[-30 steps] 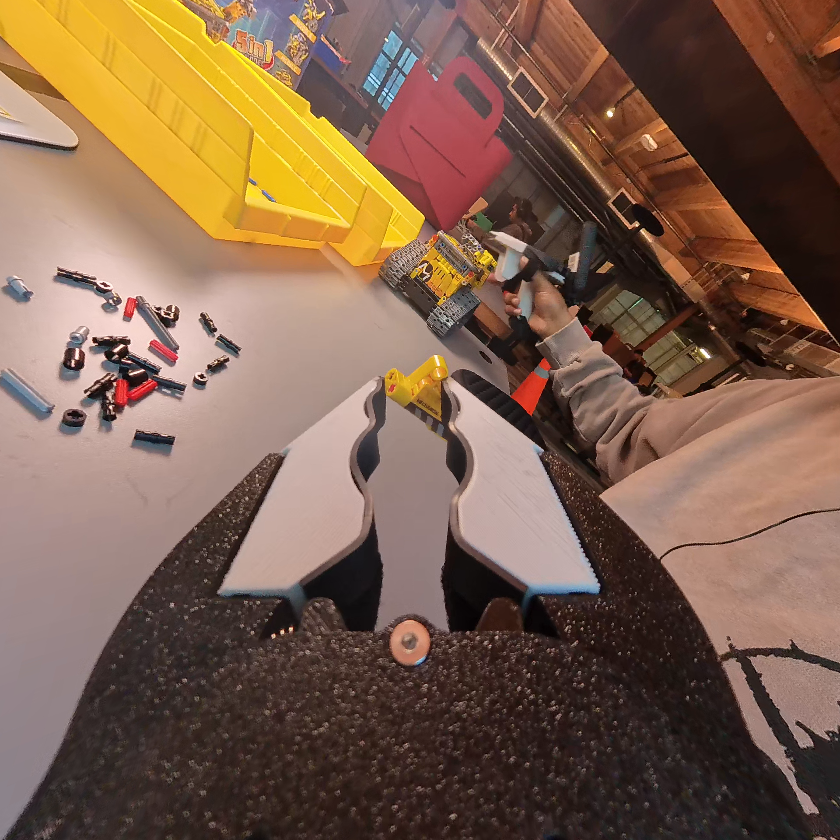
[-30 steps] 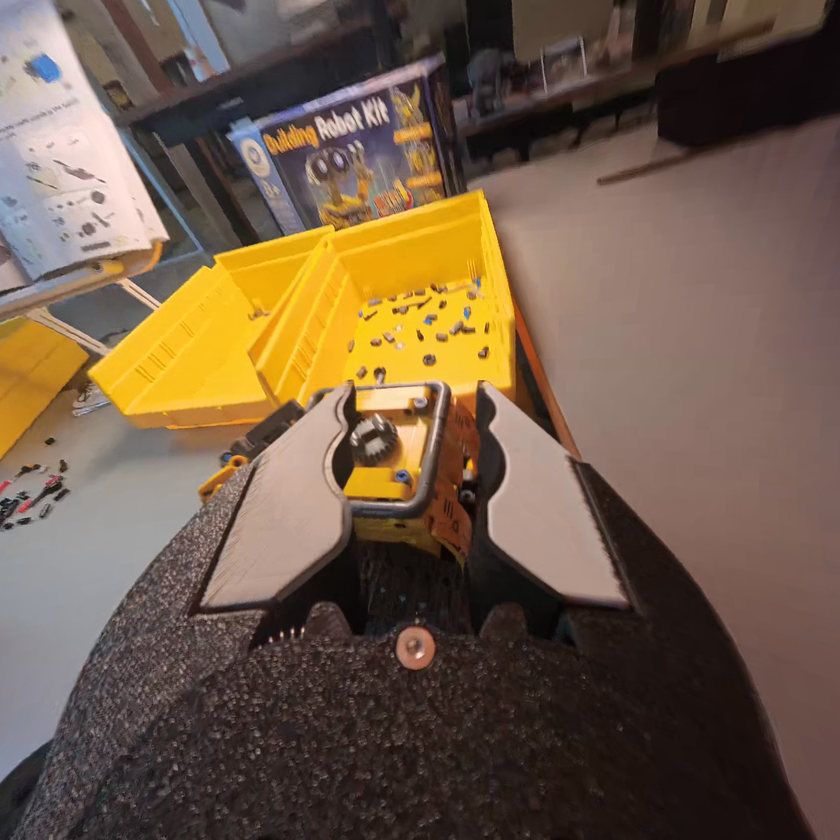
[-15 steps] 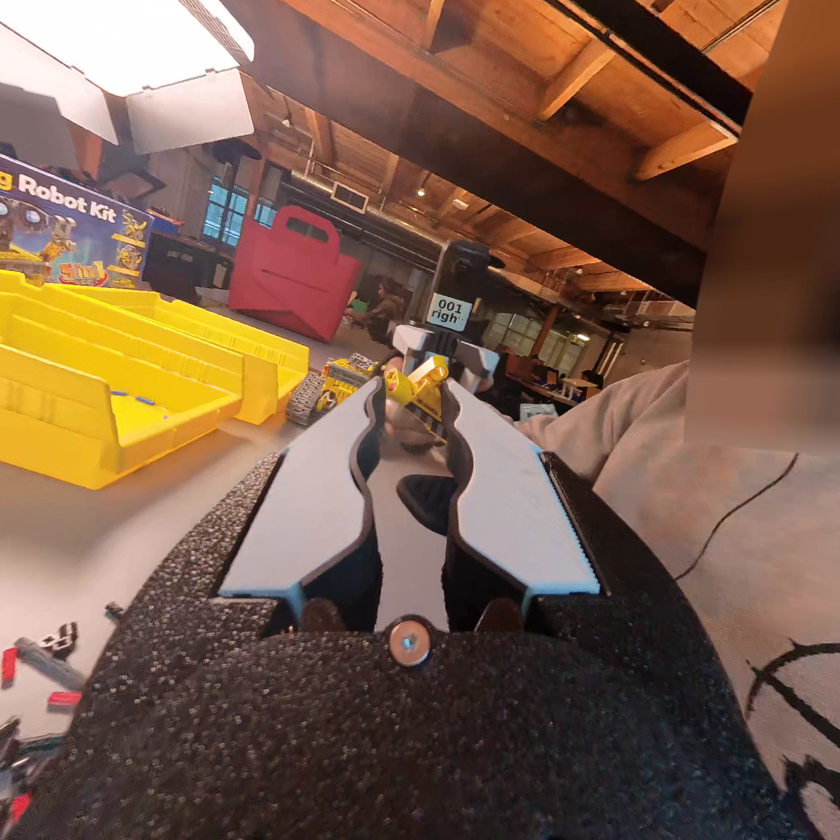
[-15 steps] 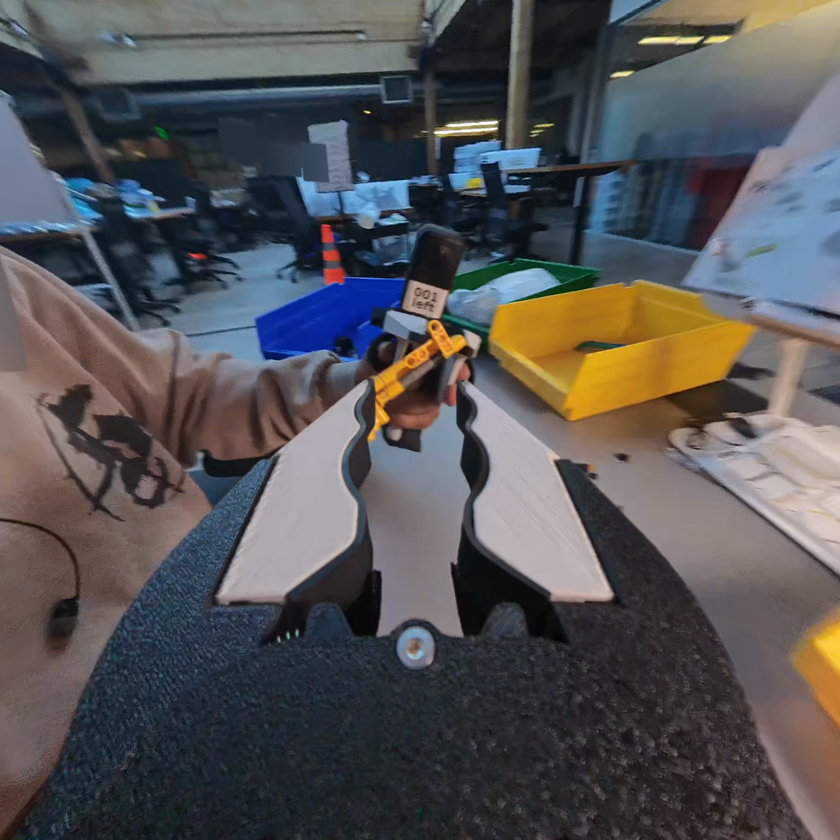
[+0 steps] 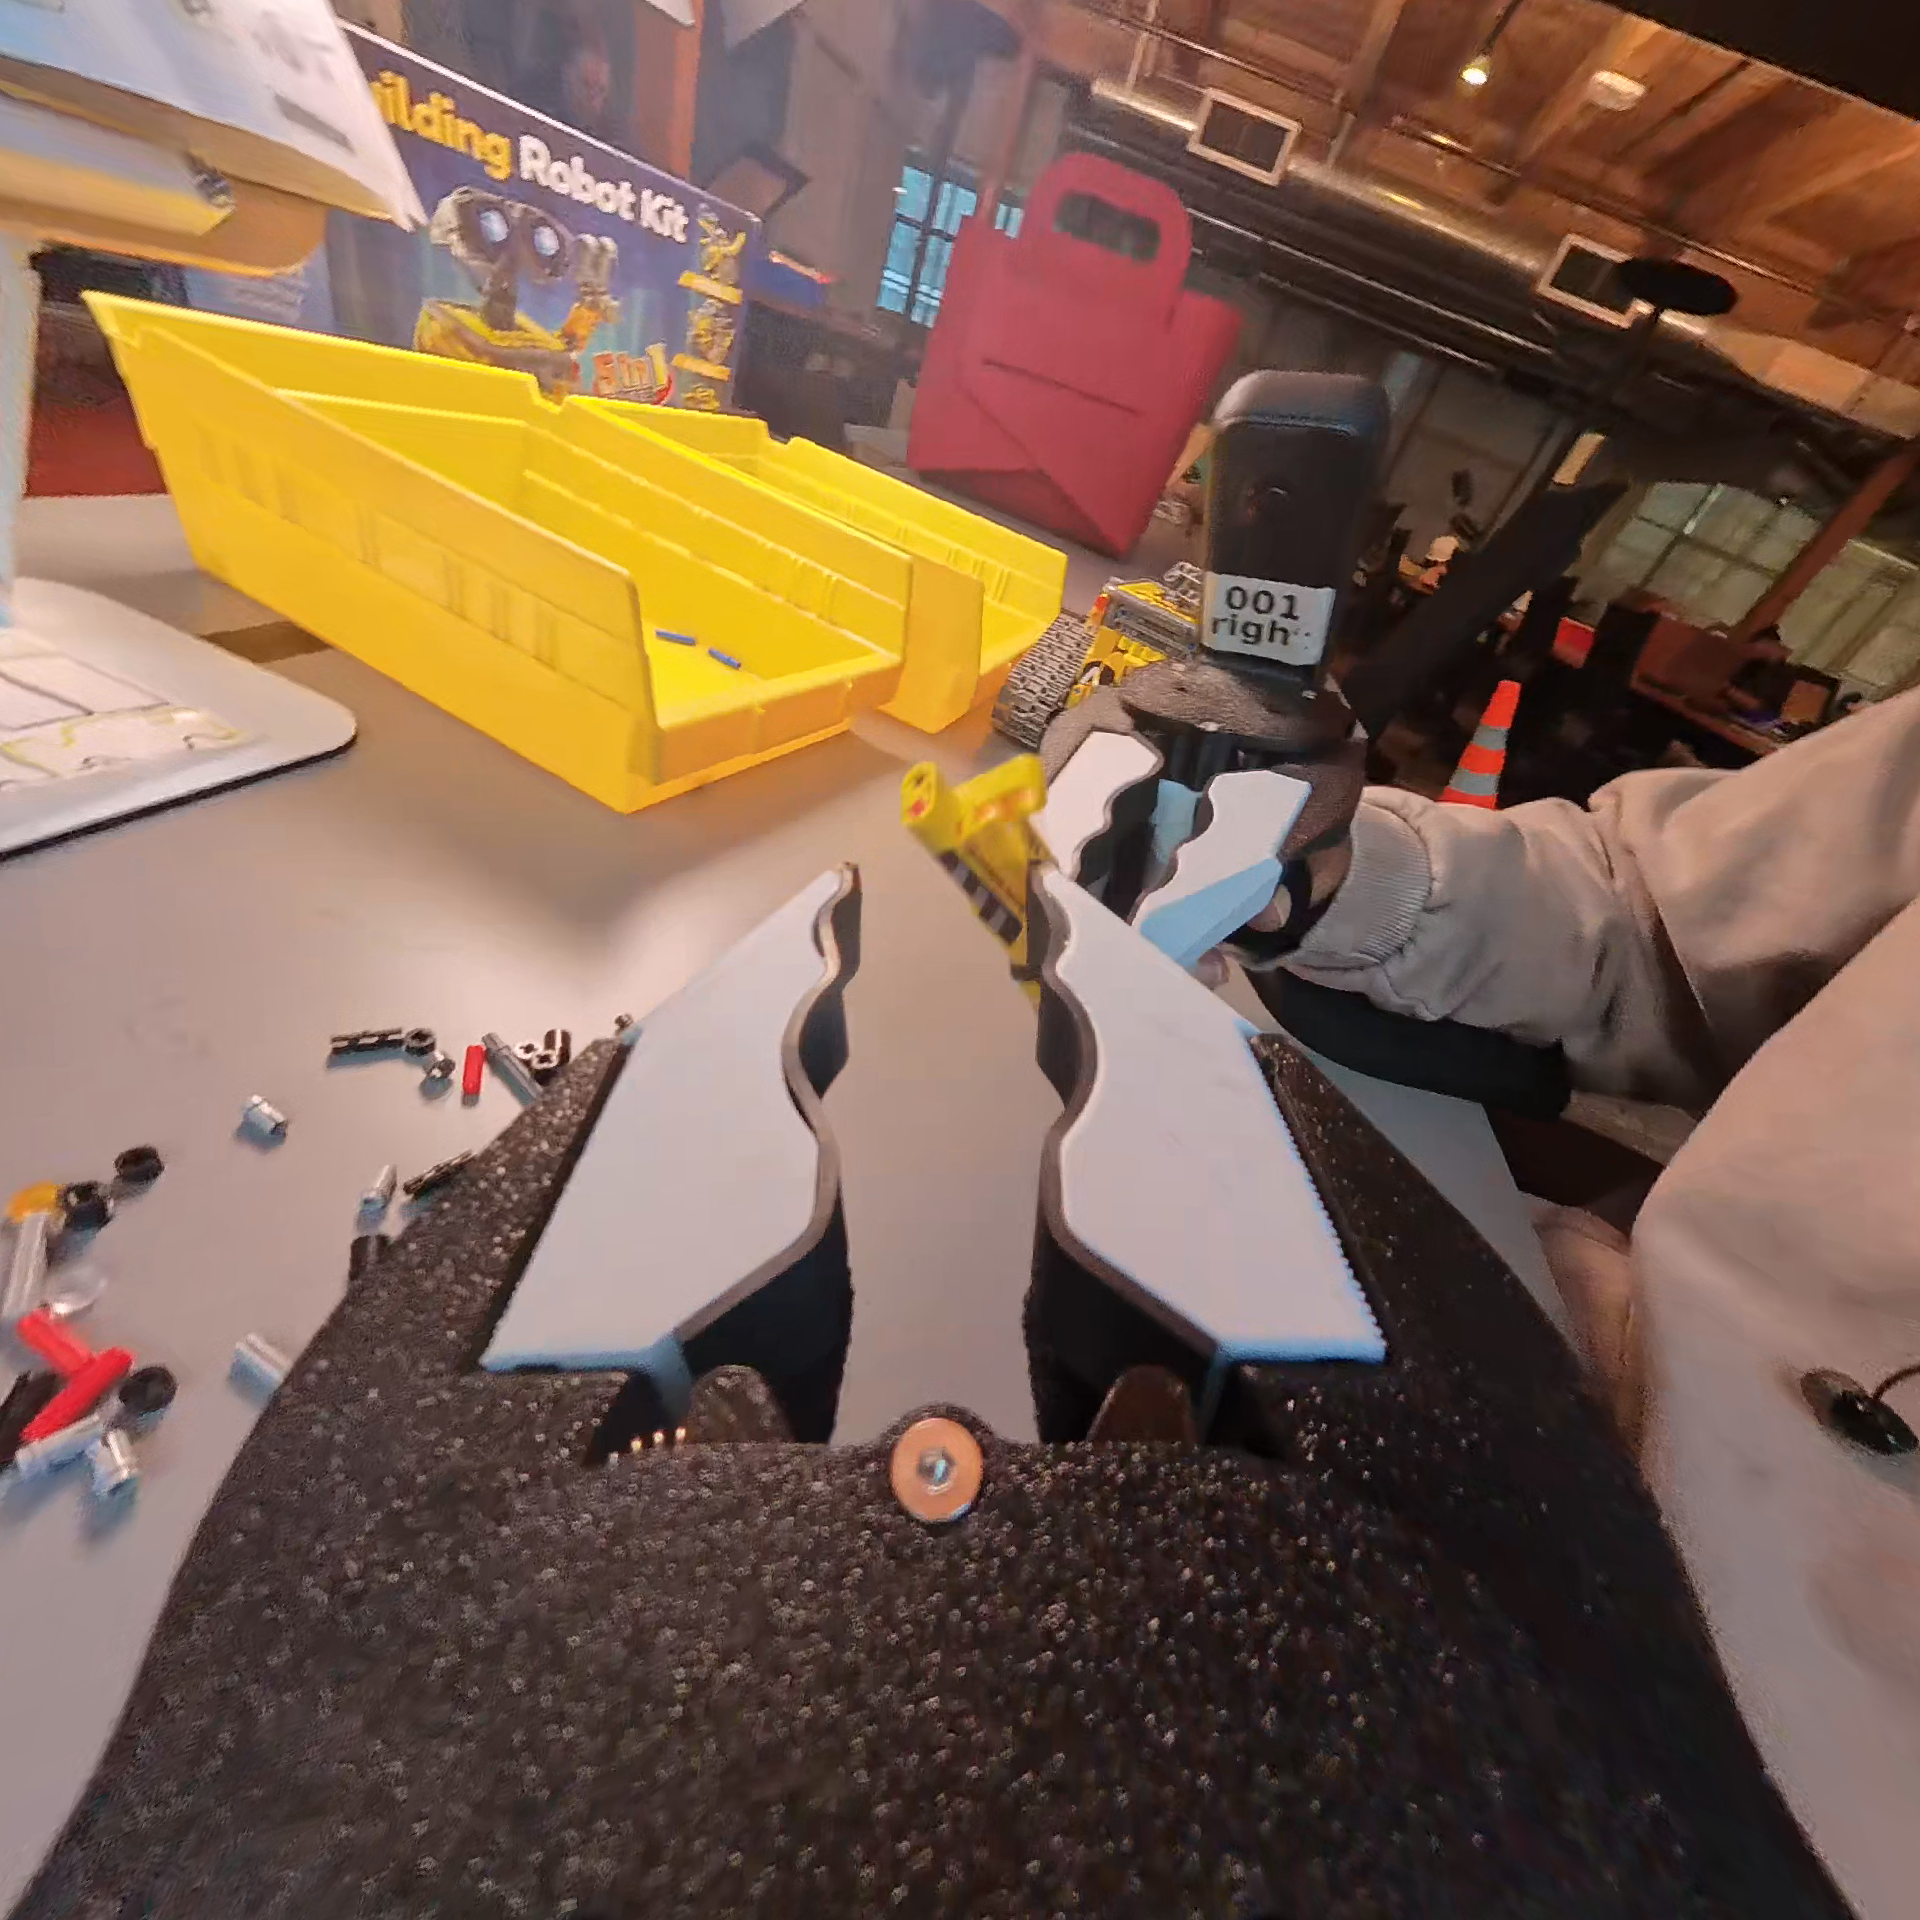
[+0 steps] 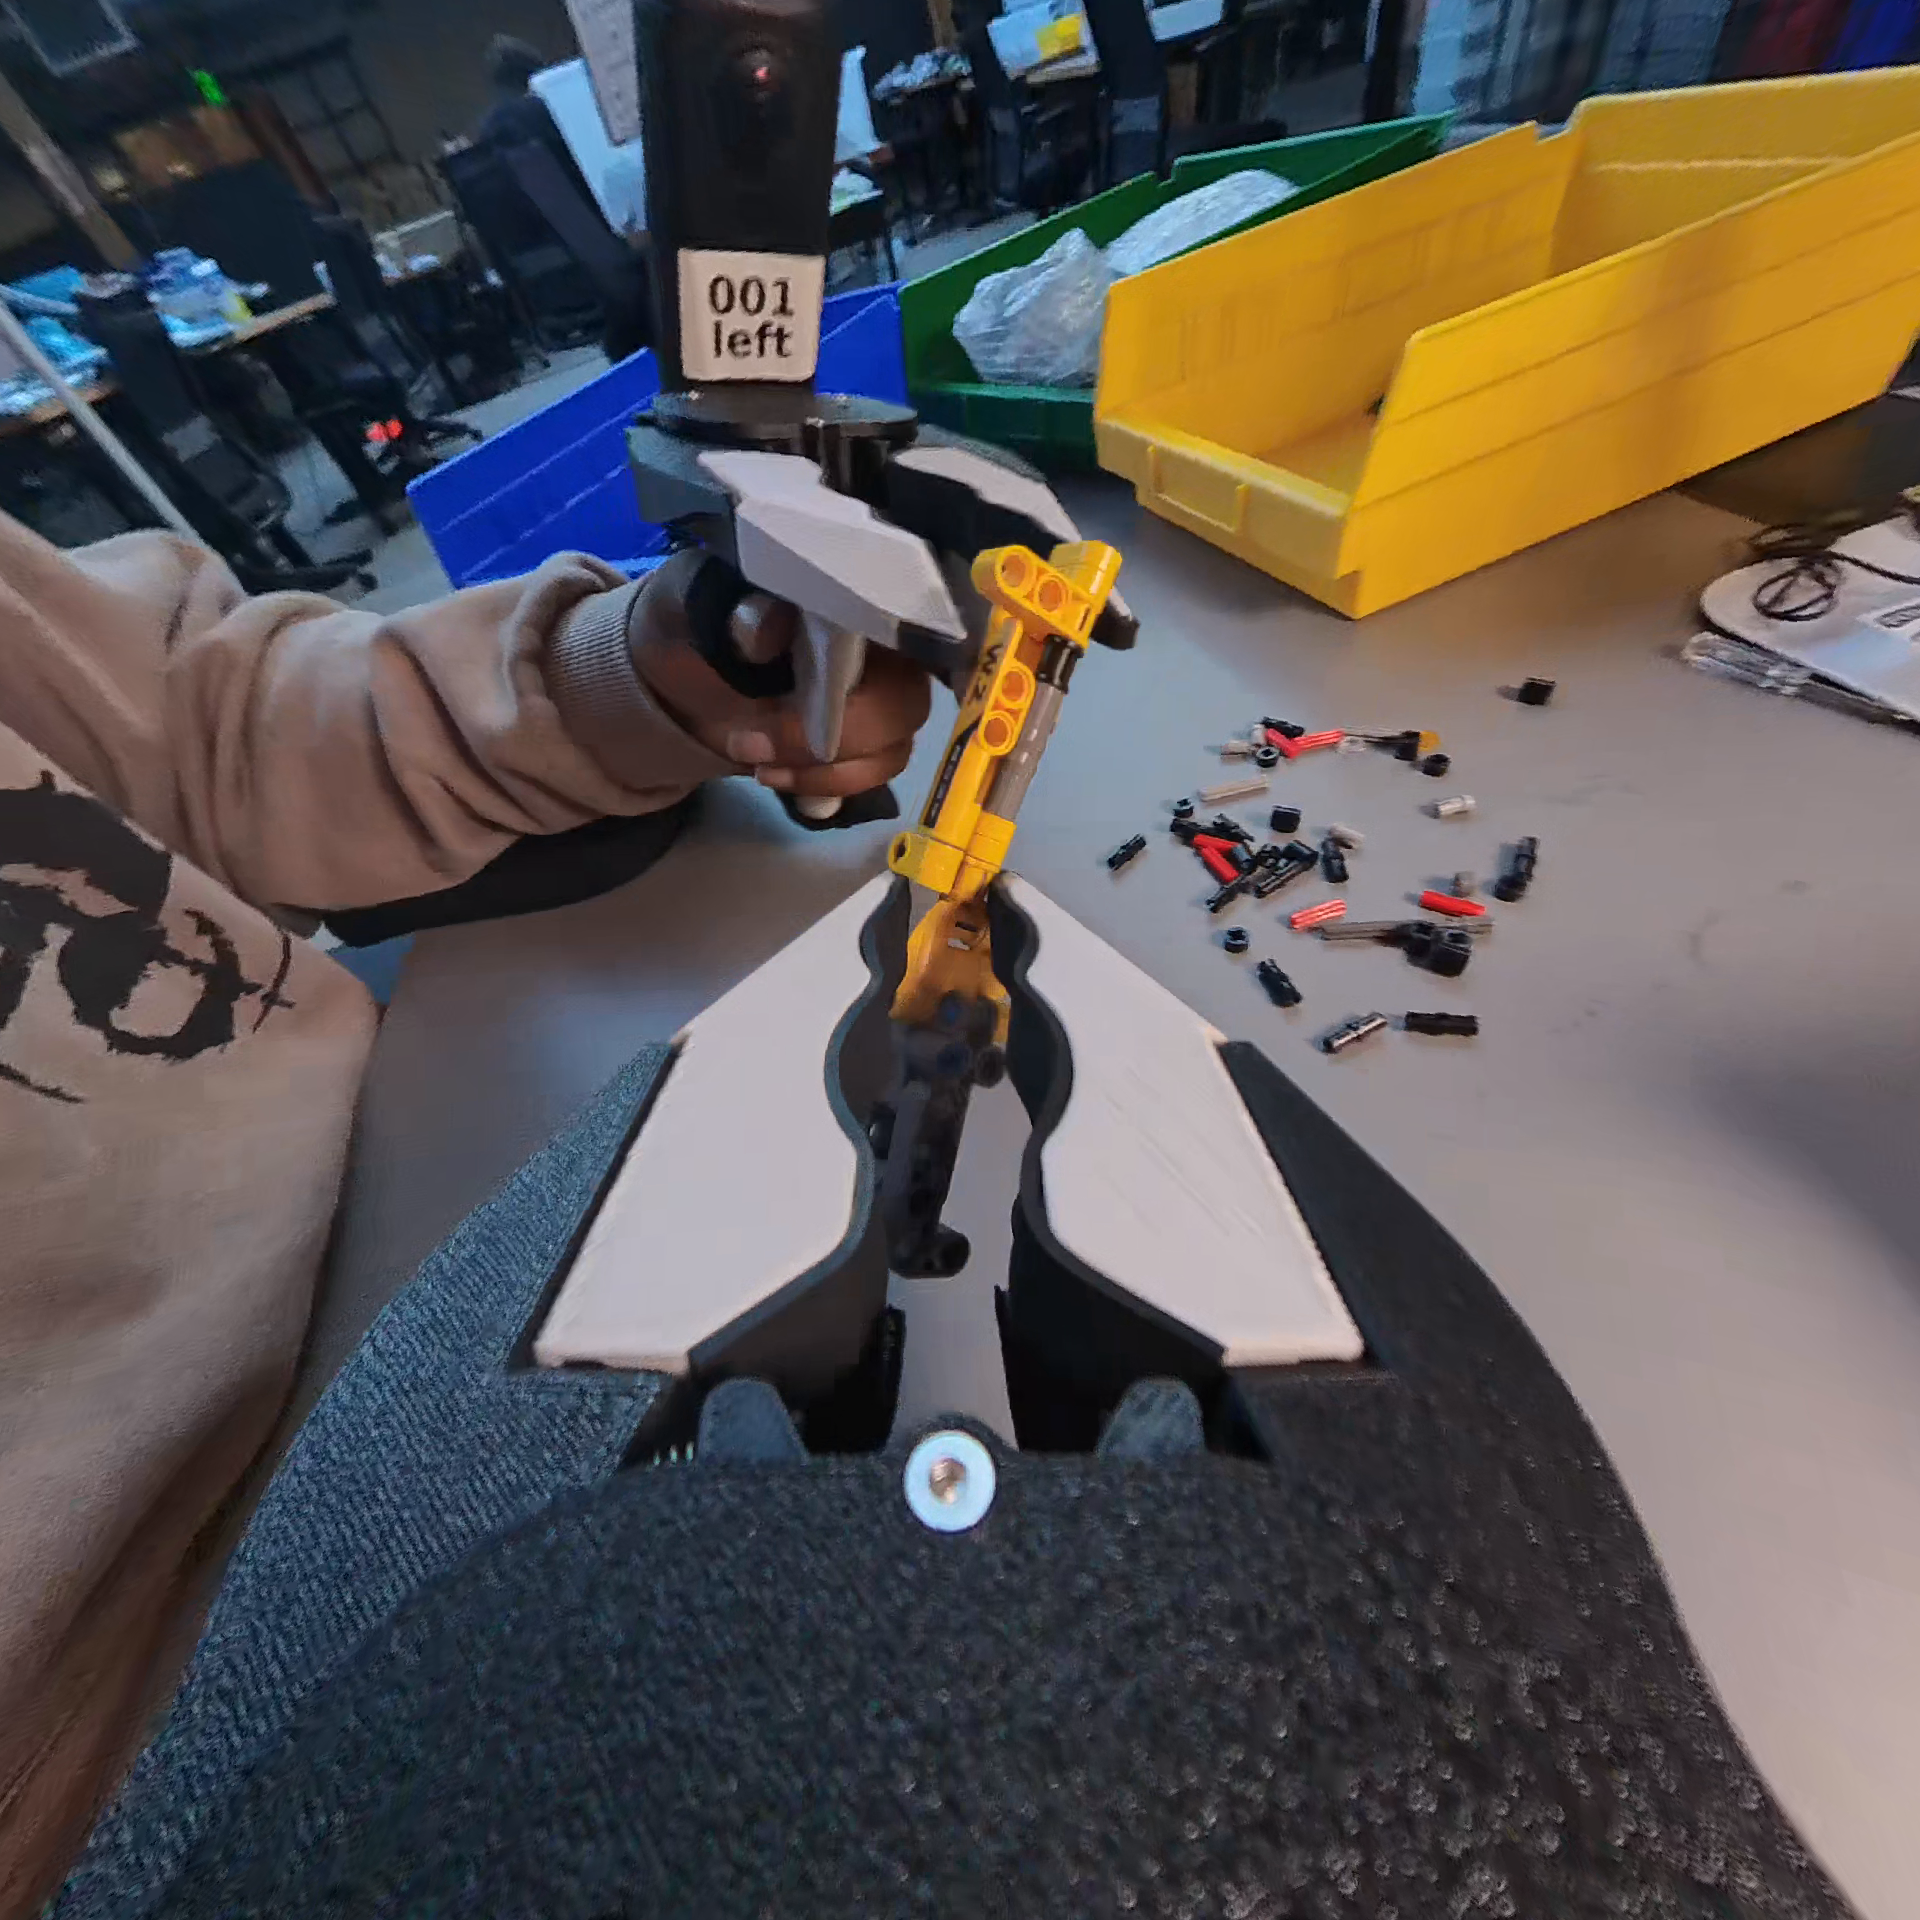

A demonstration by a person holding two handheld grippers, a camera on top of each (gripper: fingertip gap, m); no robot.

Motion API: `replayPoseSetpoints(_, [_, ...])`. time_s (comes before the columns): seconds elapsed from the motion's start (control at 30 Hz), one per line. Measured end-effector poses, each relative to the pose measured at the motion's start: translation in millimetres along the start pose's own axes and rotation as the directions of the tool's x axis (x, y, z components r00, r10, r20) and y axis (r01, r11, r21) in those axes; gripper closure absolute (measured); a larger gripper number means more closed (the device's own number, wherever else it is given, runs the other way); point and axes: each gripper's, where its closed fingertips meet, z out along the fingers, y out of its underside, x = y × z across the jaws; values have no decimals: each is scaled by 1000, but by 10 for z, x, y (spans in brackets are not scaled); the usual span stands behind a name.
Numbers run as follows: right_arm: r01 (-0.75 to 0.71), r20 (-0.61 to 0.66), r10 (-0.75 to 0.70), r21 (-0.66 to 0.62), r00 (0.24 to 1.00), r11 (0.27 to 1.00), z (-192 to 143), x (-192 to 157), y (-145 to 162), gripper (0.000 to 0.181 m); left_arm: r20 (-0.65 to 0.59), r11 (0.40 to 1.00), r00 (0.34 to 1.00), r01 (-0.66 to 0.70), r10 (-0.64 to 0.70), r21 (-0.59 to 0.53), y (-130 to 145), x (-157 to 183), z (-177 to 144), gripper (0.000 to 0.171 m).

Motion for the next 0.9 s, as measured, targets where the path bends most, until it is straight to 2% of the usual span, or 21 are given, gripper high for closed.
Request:
replayPoseSetpoints(0.07, [-21, -57, 26, 81, 998, 996, -30, 78, -111, 168, 0, 999, 999, 46, -46, 8, 5, -19, -2, 135])
replayPoseSetpoints(0.13, [-2, -90, 13, 119, 996, 993, -20, 85, -171, 168, -58, 993, 993, 109, -107, 35, -28, 54, 8, 136])
replayPoseSetpoints(0.2, [33, -110, -21, 108, 994, 994, 31, 45, -149, 168, -117, 986, 981, 163, -157, 45, -31, 144, 37, 139])
replayPoseSetpoints(0.27, [40, -100, -31, 88, 995, 995, 100, -34, -94, 169, -136, 988, 980, 151, -146, 29, 7, 205, 67, 153])
replayPoseSetpoints(0.37, [64, -112, -57, 56, 992, 996, 155, -68, -18, 169, -133, 993, 984, 120, -120, -8, 62, 236, 89, 155])
replayPoseSetpoints(0.53, [49, -74, -45, 52, 996, 997, 134, -55, 0, 164, -140, 982, 972, 186, -190, -44, 93, 195, 67, 157])
replayPoseSetpoints(0.77, [-20, -86, 27, 81, 996, 996, 60, 122, -10, 146, -108, 946, 957, 243, -271, -215, 388, 145, 82, 157])
replayPoseSetpoints(0.9, [76, -47, -72, 79, 996, 994, 32, 38, -52, 133, -143, 933, 956, 205, -256, -297, 513, 285, 111, 157])
